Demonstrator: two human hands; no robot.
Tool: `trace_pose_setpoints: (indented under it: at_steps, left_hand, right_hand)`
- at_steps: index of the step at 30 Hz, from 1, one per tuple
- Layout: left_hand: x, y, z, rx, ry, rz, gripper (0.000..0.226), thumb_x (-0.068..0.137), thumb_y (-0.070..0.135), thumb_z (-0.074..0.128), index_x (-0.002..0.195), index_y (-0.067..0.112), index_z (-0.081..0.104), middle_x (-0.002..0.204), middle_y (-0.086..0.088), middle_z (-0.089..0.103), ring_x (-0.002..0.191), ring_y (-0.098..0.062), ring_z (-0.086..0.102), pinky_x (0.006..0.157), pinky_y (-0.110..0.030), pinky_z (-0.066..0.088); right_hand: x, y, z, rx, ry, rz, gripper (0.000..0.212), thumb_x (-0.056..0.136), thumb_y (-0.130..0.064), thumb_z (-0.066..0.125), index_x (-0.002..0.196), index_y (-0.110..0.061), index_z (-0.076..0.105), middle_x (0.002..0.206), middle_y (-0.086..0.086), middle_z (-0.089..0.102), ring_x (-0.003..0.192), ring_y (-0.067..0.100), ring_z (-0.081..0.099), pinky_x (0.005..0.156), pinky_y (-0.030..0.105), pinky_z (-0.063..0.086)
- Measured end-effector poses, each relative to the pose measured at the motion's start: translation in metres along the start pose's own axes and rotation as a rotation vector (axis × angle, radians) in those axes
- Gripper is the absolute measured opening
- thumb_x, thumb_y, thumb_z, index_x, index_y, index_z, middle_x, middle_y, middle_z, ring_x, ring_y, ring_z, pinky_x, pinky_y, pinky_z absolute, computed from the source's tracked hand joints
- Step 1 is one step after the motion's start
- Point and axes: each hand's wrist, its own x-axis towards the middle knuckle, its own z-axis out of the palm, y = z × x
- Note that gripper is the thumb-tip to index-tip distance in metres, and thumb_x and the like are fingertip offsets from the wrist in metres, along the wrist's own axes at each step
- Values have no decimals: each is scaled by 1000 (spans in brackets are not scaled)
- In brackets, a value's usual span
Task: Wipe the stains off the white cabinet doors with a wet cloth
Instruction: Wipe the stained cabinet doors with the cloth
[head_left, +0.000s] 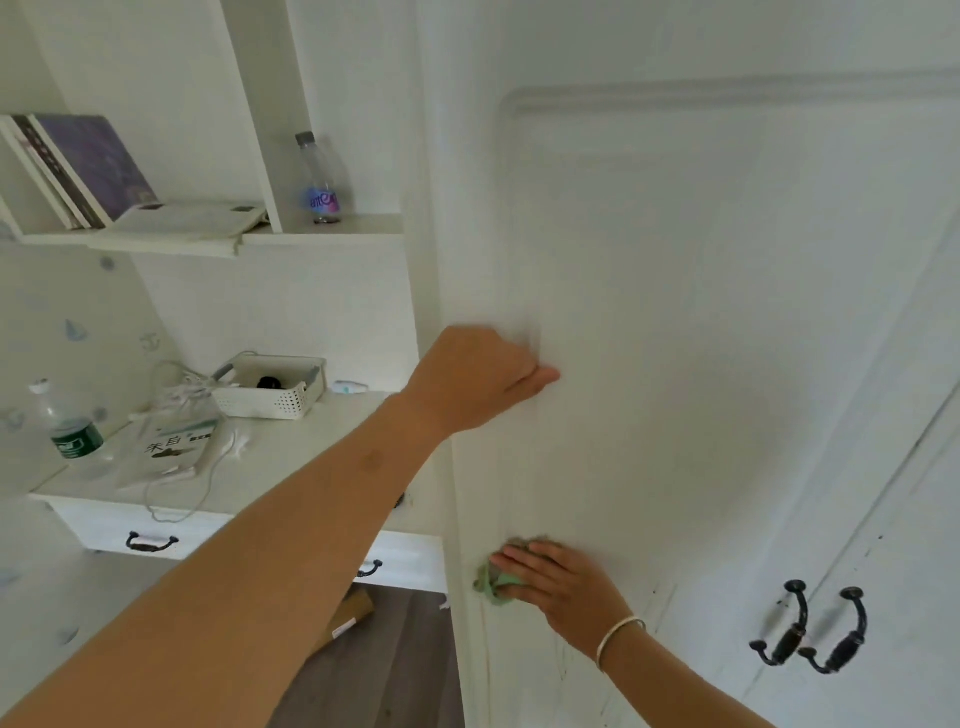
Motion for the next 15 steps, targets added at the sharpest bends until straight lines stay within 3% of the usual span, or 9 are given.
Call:
trace_pose_setpoints:
  at_steps: [2, 5, 7, 11, 13, 15]
  left_hand:
    - [-1, 1, 2, -1, 43, -35, 51, 98, 47, 37, 55, 20, 37, 50, 0, 54, 50, -22, 49, 53, -27, 26]
    - [1, 3, -1, -20, -87, -80, 52, 100, 49, 32, 59, 18, 39, 53, 5, 43, 57, -16, 40, 57, -29, 24]
    - [0, 3, -3, 14, -33, -79, 53, 99, 48, 34, 56, 19, 38, 48, 7, 36, 51, -17, 39, 53, -27, 22]
    - [-15, 19, 19, 101, 115, -96, 52, 93, 39, 46, 46, 19, 46, 36, 1, 43, 32, -23, 46, 44, -18, 19]
    - [-28, 34, 38, 72, 95, -71, 50, 91, 36, 54, 45, 18, 50, 35, -1, 46, 29, -25, 47, 43, -18, 21]
    - [-37, 42, 52, 64, 76, -55, 53, 91, 39, 43, 44, 17, 51, 34, -1, 45, 28, -25, 45, 42, -18, 20]
  right_hand:
    - [-13, 12, -2, -13, 9, 21, 58, 77, -3, 43, 121, -33, 65, 147, -9, 46, 134, 9, 44, 121, 32, 10]
    - [-40, 32, 0, -20, 61, 43, 62, 74, 0, 44, 124, -32, 62, 148, -8, 44, 136, 9, 40, 120, 32, 15]
    - [-64, 47, -3, -41, 62, 80, 62, 75, -3, 45, 128, -32, 60, 150, -8, 41, 138, 11, 37, 121, 33, 12]
    - [-105, 75, -17, -77, 78, 189, 56, 87, -17, 42, 140, -32, 46, 156, -6, 31, 141, 14, 30, 121, 37, 10]
    - [-103, 82, -30, -48, 148, 275, 53, 91, -22, 43, 142, -32, 42, 157, -4, 30, 142, 16, 30, 120, 39, 13]
    - [-83, 84, -46, -2, 235, 360, 52, 92, -25, 46, 143, -33, 41, 157, -2, 30, 142, 17, 31, 119, 41, 17]
